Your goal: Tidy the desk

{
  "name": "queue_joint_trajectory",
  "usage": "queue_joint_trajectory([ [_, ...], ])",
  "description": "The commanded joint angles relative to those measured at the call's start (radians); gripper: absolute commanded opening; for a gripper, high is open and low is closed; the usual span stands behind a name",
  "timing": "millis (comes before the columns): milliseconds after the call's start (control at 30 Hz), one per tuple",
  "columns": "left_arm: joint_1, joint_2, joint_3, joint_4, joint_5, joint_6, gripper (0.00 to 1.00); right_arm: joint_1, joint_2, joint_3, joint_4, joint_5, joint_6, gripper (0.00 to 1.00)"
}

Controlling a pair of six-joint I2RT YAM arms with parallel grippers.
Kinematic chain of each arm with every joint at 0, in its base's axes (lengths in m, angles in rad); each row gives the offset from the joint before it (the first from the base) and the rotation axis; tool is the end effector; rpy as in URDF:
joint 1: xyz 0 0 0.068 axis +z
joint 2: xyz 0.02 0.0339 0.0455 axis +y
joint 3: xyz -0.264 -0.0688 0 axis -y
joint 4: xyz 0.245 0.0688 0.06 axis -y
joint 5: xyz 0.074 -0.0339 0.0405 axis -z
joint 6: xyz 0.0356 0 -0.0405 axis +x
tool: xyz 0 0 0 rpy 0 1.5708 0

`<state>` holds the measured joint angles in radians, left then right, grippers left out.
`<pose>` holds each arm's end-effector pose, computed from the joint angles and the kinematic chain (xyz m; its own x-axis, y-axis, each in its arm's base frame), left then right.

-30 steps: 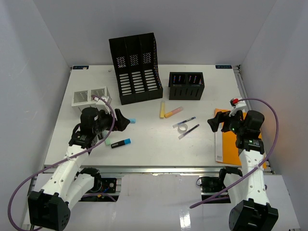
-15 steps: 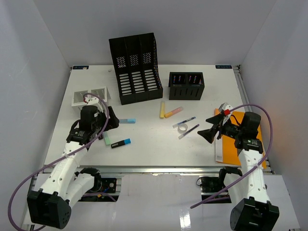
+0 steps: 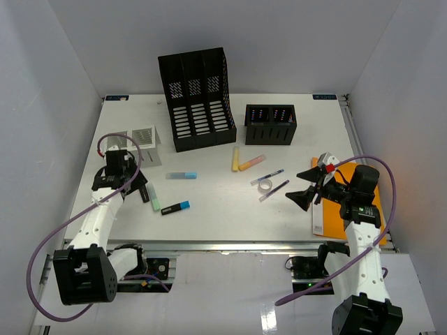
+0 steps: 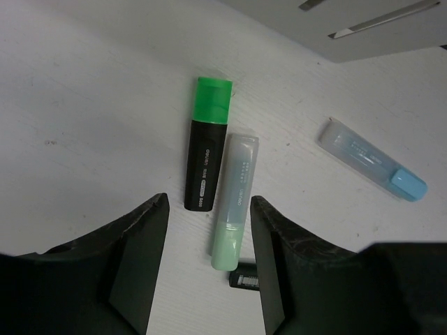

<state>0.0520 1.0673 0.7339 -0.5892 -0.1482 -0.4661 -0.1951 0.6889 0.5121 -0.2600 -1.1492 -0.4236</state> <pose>0.2091 0.0161 0.2342 -0.6481 -0.4788 -0.5922 -0.4832 0.8596 -0.1662 0.1517 0.0031 0.2598 -0.0776 -0.1561 -0.9847 -0.8377 0.5458 -0.0206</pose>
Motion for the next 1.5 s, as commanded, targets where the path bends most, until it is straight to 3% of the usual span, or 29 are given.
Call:
queue_joint_trajectory([
  [0, 0.025, 0.043, -0.017, 0.043, -0.034, -0.016, 0.60, 0.000, -0.022, -0.003, 0.029, -0.043, 0.002, 0.90],
  [167, 0.051, 0.090, -0.024, 0.099, -0.015, -0.034, 0.55, -0.001, -0.020, -0.001, 0.030, -0.050, 0.002, 0.90],
  [600, 0.052, 0.265, -0.038, 0.202, 0.076, -0.007, 0.55, 0.000, 0.000, -0.006, 0.027, -0.056, -0.002, 0.90],
  [1467, 0.052, 0.324, -0.029, 0.189, 0.028, 0.013, 0.54, -0.001, 0.006, -0.007, 0.025, -0.075, -0.007, 0.90],
])
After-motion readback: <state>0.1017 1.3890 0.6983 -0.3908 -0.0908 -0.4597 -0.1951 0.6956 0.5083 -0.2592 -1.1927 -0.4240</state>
